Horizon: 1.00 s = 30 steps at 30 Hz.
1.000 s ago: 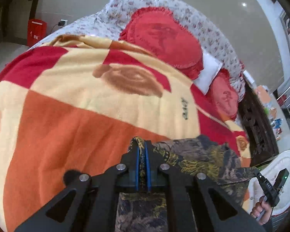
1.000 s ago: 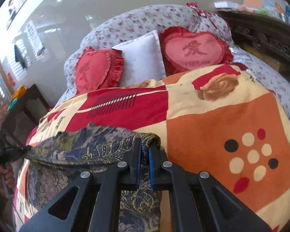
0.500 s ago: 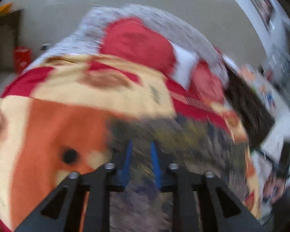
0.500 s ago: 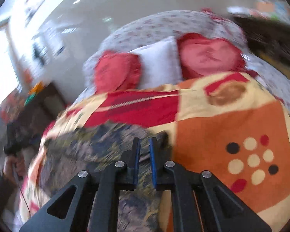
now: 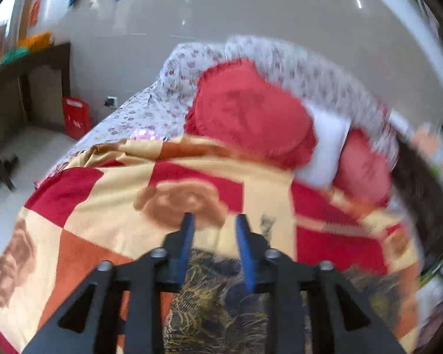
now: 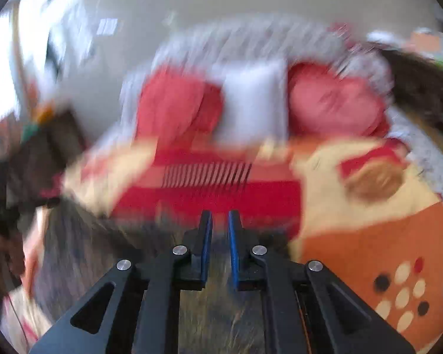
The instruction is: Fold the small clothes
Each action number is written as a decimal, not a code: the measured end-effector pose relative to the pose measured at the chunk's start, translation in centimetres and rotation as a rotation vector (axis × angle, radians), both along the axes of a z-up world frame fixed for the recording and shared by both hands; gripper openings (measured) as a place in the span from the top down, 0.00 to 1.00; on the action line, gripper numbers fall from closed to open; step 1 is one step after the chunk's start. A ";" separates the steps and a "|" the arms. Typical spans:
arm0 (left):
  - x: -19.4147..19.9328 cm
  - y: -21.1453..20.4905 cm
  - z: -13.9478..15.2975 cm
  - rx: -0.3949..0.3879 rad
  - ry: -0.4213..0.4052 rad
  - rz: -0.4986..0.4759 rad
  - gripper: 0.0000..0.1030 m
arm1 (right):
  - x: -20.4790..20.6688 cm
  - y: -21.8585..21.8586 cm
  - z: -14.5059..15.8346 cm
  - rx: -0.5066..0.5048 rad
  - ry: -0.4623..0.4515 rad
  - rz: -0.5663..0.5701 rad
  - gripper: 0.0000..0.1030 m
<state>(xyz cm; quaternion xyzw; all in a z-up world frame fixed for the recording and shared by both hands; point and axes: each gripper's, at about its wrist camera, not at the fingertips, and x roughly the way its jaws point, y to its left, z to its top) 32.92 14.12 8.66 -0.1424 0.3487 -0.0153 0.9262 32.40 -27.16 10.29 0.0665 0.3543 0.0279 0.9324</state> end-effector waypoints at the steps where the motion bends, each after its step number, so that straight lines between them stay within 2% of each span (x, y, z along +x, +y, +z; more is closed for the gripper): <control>1: -0.4 0.9 0.4 -0.044 -0.009 -0.015 0.67 | -0.2 -0.5 0.3 0.027 0.005 -0.002 0.81; 3: -1.9 1.5 0.4 -0.044 -0.020 -0.034 0.58 | -1.6 -1.1 0.6 0.027 -0.008 0.017 0.81; 5: -2.6 1.6 -0.4 -0.025 -0.001 -0.059 0.56 | -2.5 -1.3 0.3 -0.011 -0.003 0.026 0.81; 9: -4.8 -0.2 -5.0 0.051 0.074 -0.114 0.56 | -3.5 -0.6 -2.2 -0.071 0.061 0.025 0.81; 13: -7.6 -0.5 -10.4 0.034 0.126 -0.099 0.56 | -4.6 1.0 -4.4 -0.083 0.071 0.004 0.81; 14: -7.9 -0.4 -11.7 0.045 0.141 -0.093 0.52 | -4.5 1.2 -5.2 -0.088 0.071 0.004 0.80; 15: -7.9 0.0 -13.2 0.037 0.148 -0.091 0.46 | -4.3 1.2 -6.3 -0.090 0.094 -0.002 0.77; 17: -8.0 1.1 -13.5 -0.030 0.131 -0.096 0.47 | -3.0 0.6 -10.0 -0.123 0.248 -0.029 0.75; 18: -8.1 1.4 -13.1 -0.034 0.146 -0.084 0.47 | -3.1 -0.2 -10.3 -0.082 0.233 -0.038 0.76; 20: -9.3 2.2 -11.4 -0.029 0.135 -0.071 0.48 | -3.6 -1.1 -8.9 -0.049 0.226 -0.092 0.76; 22: -11.8 2.9 -9.9 -0.056 0.094 -0.110 0.47 | -5.2 -1.2 -6.6 -0.043 0.178 -0.085 0.76; 24: -15.3 3.6 -9.2 -0.091 0.066 -0.179 0.36 | -8.2 -1.2 -4.2 -0.018 0.115 -0.035 0.74; 26: -18.6 4.0 -10.0 -0.124 0.077 -0.254 0.34 | -11.7 -0.9 -3.1 0.012 0.096 0.011 0.71; 27: -20.8 4.2 -11.3 -0.133 0.100 -0.287 0.34 | -14.1 -0.8 -2.8 0.044 0.091 0.037 0.70; 29: -23.9 4.8 -13.8 -0.089 0.139 -0.269 0.34 | -17.7 -0.2 -3.0 0.083 0.091 0.076 0.68; 30: -25.2 5.3 -15.0 -0.065 0.160 -0.240 0.40 | -19.7 0.3 -3.6 0.095 0.100 0.096 0.67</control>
